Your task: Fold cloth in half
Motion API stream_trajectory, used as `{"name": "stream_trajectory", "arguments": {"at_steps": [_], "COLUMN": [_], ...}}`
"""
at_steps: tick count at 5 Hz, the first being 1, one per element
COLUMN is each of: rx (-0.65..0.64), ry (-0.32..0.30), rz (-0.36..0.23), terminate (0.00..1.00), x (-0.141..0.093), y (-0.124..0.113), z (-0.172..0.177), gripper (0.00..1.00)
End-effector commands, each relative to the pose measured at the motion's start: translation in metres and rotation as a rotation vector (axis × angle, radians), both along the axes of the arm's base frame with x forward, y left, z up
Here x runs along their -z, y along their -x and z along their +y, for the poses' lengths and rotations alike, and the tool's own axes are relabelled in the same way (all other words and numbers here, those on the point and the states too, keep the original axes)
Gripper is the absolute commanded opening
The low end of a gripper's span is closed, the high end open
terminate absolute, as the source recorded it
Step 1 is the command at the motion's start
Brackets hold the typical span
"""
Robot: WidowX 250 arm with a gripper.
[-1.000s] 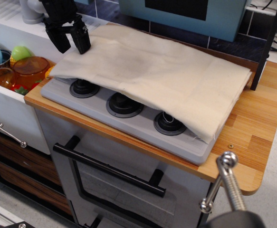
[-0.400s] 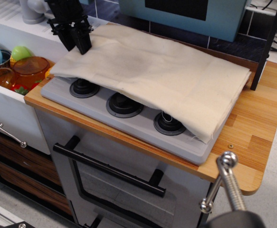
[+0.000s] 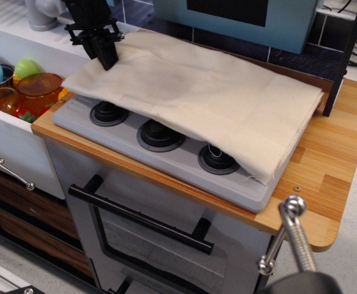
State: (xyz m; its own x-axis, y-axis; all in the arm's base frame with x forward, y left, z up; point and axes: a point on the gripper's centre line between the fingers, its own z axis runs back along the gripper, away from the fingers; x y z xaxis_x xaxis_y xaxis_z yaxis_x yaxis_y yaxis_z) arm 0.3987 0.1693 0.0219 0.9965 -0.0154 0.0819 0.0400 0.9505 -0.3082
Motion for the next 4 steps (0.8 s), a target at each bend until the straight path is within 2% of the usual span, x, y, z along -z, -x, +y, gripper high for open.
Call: {"name": "stream_trajectory", "arguments": {"at_steps": [1, 3, 4], "rx": [0.017, 0.059, 0.090], "ry": [0.027, 0.054, 0.082], "rz": [-0.094, -0.133, -0.174], "terminate": [0.00, 0.00, 0.00], "x": [-0.071, -0.104, -0.121], "y": [-0.011, -0.003, 0.006], "z": [-0.014, -0.059, -0.091], "gripper": [0.00, 0.00, 0.00]}}
